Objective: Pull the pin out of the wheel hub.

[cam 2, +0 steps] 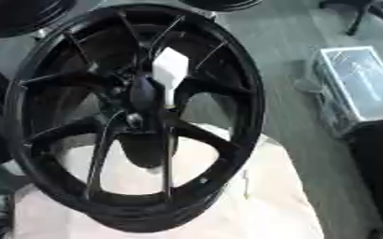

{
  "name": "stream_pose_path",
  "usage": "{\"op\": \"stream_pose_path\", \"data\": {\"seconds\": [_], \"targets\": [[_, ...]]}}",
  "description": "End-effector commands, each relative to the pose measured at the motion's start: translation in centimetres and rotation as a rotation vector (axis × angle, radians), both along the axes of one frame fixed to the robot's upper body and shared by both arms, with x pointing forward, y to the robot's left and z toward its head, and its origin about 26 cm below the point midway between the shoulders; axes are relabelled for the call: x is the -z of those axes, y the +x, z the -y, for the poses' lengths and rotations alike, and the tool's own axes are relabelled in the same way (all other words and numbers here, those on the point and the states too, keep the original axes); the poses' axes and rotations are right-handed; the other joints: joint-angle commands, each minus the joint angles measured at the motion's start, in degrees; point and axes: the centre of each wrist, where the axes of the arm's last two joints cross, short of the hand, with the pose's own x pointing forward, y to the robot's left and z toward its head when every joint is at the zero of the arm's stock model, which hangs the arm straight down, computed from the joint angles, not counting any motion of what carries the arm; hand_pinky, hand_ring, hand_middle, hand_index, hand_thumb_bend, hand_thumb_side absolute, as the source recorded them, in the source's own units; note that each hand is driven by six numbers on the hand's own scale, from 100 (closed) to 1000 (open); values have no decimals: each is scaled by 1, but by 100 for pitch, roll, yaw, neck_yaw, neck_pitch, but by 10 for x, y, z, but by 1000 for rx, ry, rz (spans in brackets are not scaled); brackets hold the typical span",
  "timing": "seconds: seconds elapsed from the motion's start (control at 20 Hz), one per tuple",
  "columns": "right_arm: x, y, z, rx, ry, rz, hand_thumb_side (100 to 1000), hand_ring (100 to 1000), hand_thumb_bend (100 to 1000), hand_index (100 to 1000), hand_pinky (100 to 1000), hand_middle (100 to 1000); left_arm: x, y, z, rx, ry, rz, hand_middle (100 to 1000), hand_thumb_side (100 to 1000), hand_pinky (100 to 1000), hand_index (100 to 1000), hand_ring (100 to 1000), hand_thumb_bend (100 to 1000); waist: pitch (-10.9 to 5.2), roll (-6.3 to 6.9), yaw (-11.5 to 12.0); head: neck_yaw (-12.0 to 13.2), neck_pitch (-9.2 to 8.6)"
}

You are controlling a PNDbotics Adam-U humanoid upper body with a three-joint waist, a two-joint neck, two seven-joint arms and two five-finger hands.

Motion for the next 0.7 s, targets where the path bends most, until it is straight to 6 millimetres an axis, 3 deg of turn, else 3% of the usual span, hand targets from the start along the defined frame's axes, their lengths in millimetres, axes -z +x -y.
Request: {"op": "stream_pose_path", "data": {"seconds": [0.05,0.7], "targets": [[-9,-3,-1,10,-20,25,100,655,100,918,1000,691,-6,-1,-6,-15,26,18,692,1000,686,805,725,421,-101,-2,-19,17,26],[-7,-5,2,31,-28,34,100,656,100,915,997,693,-5,-1,-6,-21,27,14,691,1000,686,805,723,421,-52,-9,-38,-132,33]]}}
